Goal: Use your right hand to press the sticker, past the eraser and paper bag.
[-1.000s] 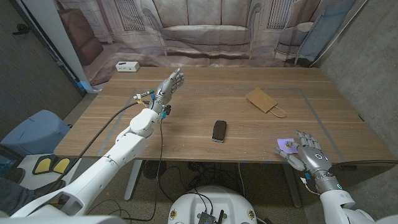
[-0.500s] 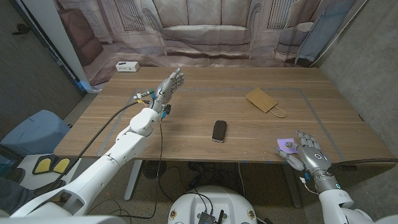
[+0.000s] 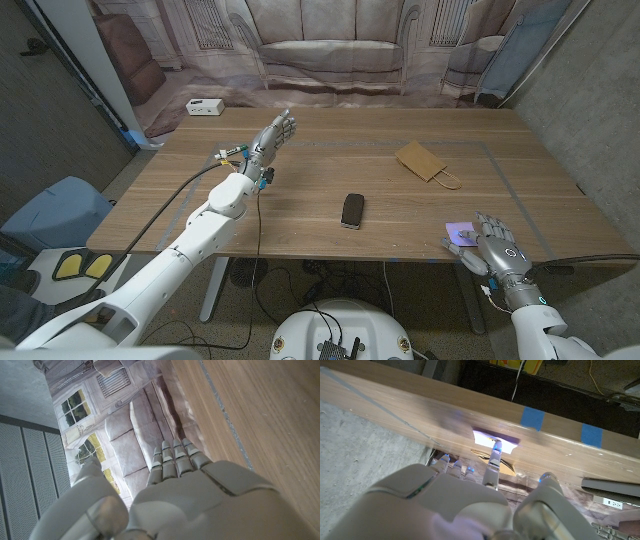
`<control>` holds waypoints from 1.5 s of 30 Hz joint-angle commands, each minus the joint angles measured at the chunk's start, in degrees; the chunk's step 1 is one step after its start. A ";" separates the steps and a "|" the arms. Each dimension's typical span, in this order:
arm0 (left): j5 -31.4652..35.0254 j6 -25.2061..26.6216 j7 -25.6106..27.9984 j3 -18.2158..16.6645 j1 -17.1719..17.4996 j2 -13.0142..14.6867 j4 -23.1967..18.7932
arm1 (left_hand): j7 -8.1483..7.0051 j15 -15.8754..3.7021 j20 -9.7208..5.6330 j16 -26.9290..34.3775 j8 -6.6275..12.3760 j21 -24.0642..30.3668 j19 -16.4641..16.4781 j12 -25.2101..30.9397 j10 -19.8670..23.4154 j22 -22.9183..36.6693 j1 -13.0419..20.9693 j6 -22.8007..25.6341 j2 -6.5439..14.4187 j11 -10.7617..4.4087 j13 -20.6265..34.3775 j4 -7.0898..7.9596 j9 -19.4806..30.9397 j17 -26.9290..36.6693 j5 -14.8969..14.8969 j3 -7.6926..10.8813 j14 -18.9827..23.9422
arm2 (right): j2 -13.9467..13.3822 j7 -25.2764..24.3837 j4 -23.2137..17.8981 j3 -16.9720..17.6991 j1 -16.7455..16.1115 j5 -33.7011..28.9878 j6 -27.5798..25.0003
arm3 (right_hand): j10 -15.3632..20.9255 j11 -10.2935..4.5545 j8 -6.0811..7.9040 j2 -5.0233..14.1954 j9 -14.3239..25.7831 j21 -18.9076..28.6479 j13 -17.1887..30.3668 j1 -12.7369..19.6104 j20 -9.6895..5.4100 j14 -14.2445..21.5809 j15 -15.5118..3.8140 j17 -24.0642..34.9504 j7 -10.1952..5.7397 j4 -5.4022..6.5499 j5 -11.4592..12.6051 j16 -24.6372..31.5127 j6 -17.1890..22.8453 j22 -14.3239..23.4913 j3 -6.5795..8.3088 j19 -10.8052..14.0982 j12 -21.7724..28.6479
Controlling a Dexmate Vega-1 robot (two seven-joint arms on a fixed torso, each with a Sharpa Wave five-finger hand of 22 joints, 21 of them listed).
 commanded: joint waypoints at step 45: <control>-0.53 0.66 -0.89 0.79 -1.27 -0.66 1.96 | -0.01 0.25 0.47 -0.21 -0.11 -0.33 -0.60 -0.37 0.30 0.27 -0.44 0.34 0.49 0.14 0.20 -0.62 0.20 0.16 -0.06 0.18 0.30 | -3.84 -2.26 0.27 -1.50 1.37 12.31 -1.25 | 4.16 0.39 0.85 -0.33 0.18 0.52 0.06 1.85 0.54 -11.47 0.99 -0.34 1.76 -1.66 -0.20 0.96 7.27 0.16 0.64 -11.31 0.64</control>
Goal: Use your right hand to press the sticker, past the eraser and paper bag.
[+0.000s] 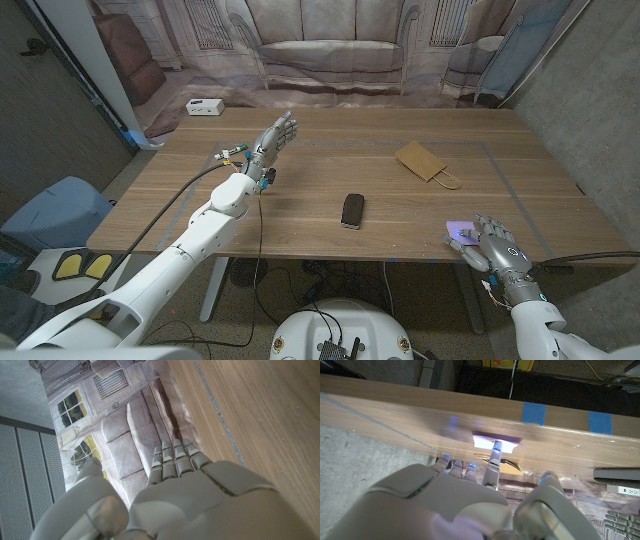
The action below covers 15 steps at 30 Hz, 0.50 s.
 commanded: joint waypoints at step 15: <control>-0.23 0.07 -0.38 0.28 -0.47 -0.37 0.90 | 0.00 0.26 -0.07 0.03 -0.13 0.03 -0.09 0.03 0.35 0.27 -0.18 0.32 0.22 0.14 0.09 -0.30 0.20 0.16 -0.06 0.08 0.34 | -3.19 -1.81 -1.43 -0.23 -0.31 1.38 -1.27 | -0.03 -0.44 0.14 0.15 0.29 0.46 0.16 1.50 0.67 -10.25 0.37 0.10 2.40 -0.66 -0.22 0.60 4.26 0.15 0.49 -9.78 -0.89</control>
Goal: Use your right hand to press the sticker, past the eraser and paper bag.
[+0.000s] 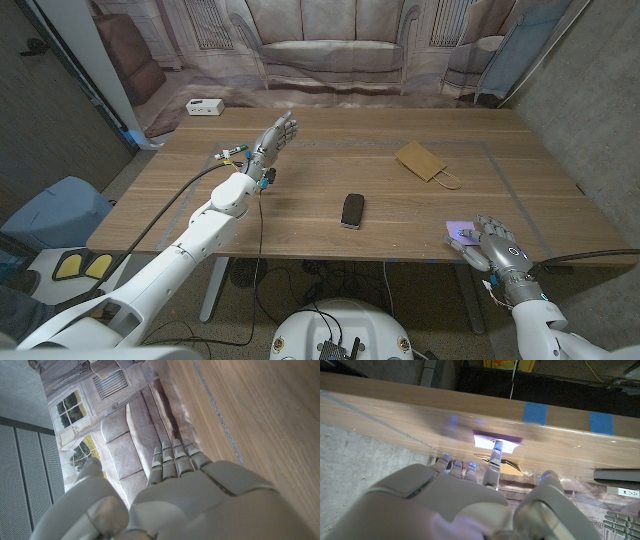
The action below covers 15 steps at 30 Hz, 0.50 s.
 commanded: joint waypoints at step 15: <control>-0.54 -0.82 -0.37 -0.15 0.09 -0.34 0.84 | -0.01 0.23 -0.09 0.02 -0.14 0.05 -0.12 0.00 0.36 0.27 -0.24 0.32 0.30 0.24 0.10 -0.41 0.20 0.16 -0.06 0.10 0.31 | -1.58 -2.59 -1.86 0.79 -1.03 -0.49 -0.11 | -0.35 1.05 -1.49 0.39 0.43 0.37 0.16 1.64 0.82 -9.45 0.57 0.01 1.41 -0.93 -0.31 0.40 1.96 0.13 0.64 -8.83 -0.73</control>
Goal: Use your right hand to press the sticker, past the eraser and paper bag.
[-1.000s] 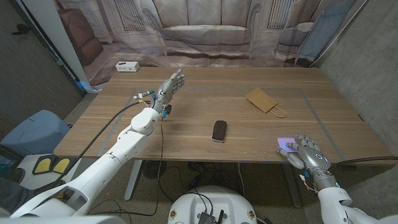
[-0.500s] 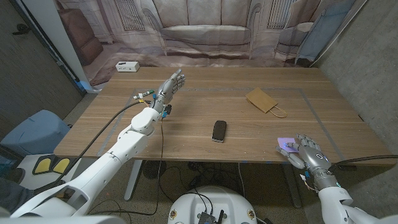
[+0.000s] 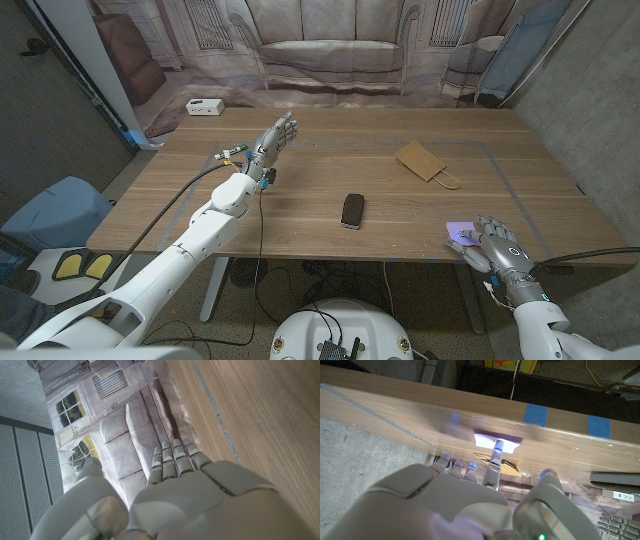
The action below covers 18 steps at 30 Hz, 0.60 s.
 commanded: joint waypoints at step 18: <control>-0.89 -1.27 -1.40 -0.07 -0.75 -0.66 2.54 | -0.03 0.23 -0.09 0.03 -0.10 0.07 -0.11 -0.04 0.30 0.27 -0.30 0.47 0.34 0.18 0.10 -0.50 0.20 0.16 -0.06 0.10 0.33 | 0.65 -1.47 -1.49 -0.70 1.15 -1.81 -1.18 | -0.42 1.16 -2.15 0.14 0.43 -0.32 0.22 1.27 0.68 -9.41 0.79 -0.03 1.31 -0.83 -0.15 -0.08 -1.98 0.14 0.46 -9.07 -0.77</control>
